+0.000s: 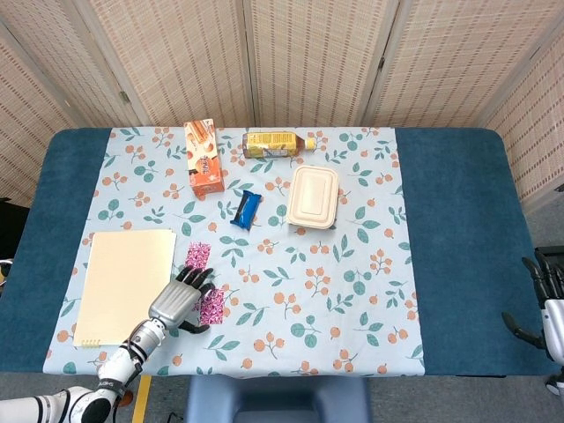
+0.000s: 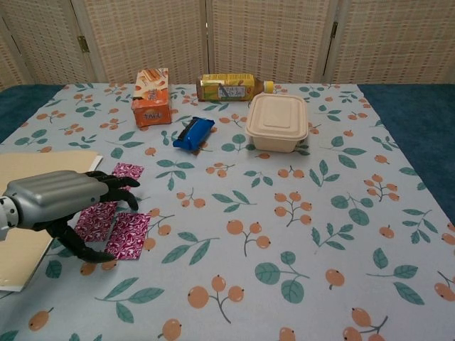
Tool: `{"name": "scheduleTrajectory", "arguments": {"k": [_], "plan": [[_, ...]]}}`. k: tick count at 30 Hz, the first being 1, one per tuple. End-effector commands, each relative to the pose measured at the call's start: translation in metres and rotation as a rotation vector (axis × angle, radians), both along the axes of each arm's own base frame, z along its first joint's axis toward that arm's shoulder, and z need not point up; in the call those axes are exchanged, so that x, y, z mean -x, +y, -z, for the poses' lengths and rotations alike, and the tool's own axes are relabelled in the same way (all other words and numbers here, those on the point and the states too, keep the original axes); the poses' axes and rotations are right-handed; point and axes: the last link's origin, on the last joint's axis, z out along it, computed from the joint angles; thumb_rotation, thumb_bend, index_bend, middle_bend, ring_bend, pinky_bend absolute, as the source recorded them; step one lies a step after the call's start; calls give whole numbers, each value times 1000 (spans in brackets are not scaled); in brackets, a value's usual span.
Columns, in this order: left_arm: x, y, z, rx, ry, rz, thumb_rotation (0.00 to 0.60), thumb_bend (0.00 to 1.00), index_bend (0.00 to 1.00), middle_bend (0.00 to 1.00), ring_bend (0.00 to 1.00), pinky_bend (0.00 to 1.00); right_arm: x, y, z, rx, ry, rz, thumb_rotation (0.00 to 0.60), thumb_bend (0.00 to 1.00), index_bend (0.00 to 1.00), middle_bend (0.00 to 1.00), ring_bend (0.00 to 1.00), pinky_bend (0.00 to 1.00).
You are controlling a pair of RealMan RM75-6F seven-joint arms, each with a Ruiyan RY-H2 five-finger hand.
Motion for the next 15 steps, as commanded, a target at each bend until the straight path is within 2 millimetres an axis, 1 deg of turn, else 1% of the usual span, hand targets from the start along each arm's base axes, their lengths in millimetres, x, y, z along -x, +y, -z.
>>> {"name": "scheduleTrajectory", "arguments": {"k": [1,7,15], "plan": [[-4,0,4,1,0,0,414,248,223,0,0,0,1,0,0,0,-2,2,600,285,0,0,0,0],[-7,1,9,-17,19,4,411,249,217,0,0,0,5,1,-1,-1,-5,8,600,284,0,0,0,0],[-3,-2,11,-26,39,-2,411,248,194,0,0,0,5,1,-1,-1,-6,7,600,284,0,0,0,0]]}}
